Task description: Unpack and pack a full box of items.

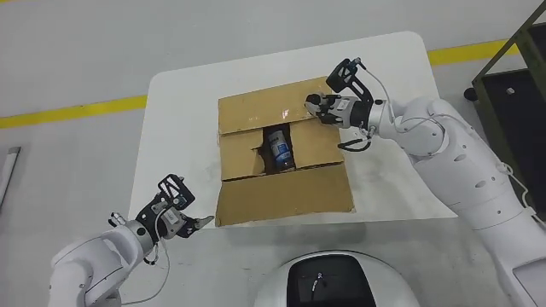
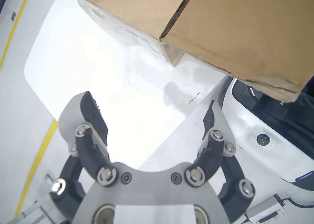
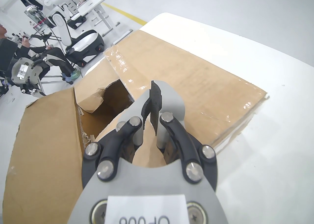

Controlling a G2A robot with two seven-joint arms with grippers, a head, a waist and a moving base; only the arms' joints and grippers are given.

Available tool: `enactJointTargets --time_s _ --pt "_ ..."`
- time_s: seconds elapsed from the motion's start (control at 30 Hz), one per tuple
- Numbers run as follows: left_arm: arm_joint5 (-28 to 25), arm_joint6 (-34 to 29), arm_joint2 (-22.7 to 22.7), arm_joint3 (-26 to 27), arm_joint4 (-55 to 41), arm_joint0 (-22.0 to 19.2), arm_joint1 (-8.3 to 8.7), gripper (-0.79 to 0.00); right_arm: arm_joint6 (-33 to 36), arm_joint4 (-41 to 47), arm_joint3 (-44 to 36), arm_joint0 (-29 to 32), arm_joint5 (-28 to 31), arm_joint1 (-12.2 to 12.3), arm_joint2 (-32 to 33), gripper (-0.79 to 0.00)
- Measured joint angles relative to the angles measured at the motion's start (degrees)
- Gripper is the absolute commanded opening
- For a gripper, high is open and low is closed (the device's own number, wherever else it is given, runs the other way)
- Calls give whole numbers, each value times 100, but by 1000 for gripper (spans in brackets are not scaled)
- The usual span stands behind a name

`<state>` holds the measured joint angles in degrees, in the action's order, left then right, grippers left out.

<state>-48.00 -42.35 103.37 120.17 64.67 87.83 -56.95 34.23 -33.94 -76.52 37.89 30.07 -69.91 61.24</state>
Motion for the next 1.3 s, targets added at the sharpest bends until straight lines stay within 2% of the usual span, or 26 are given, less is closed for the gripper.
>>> enactJointTargets --time_s 0.17,0.43,0.63,0.9,0.97,1.1,1.3 --pt "257 191 -350 150 -134 -197 -1 0 2 5 11 -22 1 -6 -33 -785" --pt "1191 278 -892 26 -406 -960 -28 0 -103 124 34 -53 -51 -14 -2 -785" --pt "1979 528 -1157 -259 -46 -1328 -63 0 -400 181 48 -80 -332 20 297 -785" --pt "3088 441 -1787 -745 469 -1929 -148 0 -793 -522 -341 -32 -650 107 662 -785" --pt "3195 415 -1921 -853 583 -2065 -163 0 -811 -525 -473 33 -578 111 636 -785" --pt "3288 430 -2149 -1080 758 -2278 -191 0 -826 -1085 -644 189 -361 110 368 -785" --pt "3378 412 -2290 -1238 868 -2401 -217 0 -1220 -2190 -519 276 -659 46 -117 -785"
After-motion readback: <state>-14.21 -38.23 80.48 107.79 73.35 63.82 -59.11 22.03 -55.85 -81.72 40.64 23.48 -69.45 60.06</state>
